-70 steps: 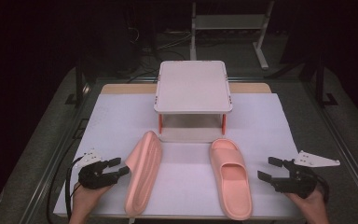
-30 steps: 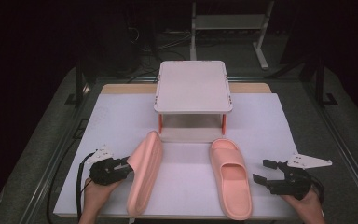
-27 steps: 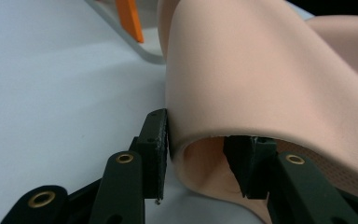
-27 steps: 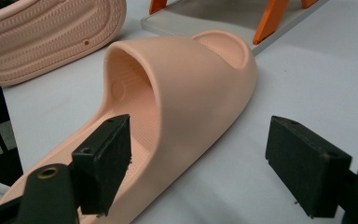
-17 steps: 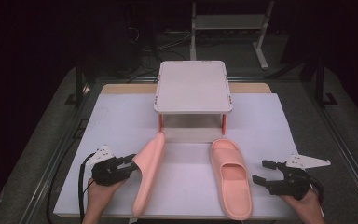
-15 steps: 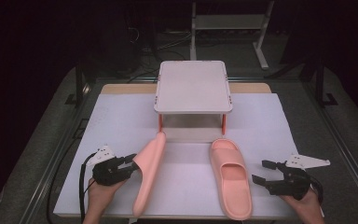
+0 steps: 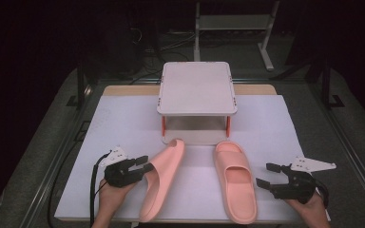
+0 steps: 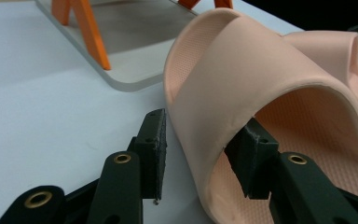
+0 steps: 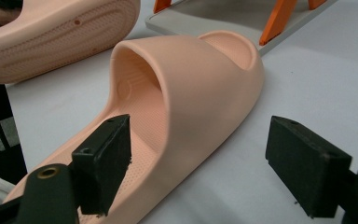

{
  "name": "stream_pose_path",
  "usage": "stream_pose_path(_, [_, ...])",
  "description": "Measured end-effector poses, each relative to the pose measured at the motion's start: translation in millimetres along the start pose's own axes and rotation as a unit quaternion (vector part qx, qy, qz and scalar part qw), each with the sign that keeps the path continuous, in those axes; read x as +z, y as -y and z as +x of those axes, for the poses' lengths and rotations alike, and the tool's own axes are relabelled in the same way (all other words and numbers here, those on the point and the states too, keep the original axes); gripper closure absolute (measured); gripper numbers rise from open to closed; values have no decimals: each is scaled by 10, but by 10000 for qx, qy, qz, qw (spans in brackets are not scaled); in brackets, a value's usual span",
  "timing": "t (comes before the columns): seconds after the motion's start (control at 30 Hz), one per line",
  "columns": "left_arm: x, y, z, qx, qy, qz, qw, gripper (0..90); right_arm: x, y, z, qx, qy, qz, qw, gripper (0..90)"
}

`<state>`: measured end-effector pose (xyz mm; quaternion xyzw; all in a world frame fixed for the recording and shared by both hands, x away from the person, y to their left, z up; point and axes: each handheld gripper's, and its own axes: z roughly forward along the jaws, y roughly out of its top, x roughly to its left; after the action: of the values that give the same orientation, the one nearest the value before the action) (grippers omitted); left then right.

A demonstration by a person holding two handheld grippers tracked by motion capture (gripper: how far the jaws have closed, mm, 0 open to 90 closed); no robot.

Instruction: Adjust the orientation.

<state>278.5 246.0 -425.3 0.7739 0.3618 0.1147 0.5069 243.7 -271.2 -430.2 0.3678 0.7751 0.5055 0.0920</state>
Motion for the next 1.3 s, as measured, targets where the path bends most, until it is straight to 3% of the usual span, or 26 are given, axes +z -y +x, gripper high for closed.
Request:
stream_pose_path(0.23, [73,-4,-68,172,108,115,9997,468,10,-10,22,-41,-43,13,10000,218])
stream_pose_path(0.4, [145,1,-130,427,169,272,9986,389,8,-18,32,-69,-142,0,9999,235])
stream_pose_path(0.67, [230,4,-225,639,247,432,9967,341,41,-37,67,-105,-272,67,9996,249])
stream_pose_path(1.3, [253,13,-239,698,285,508,9959,334,111,-52,121,-199,-333,248,9989,288])
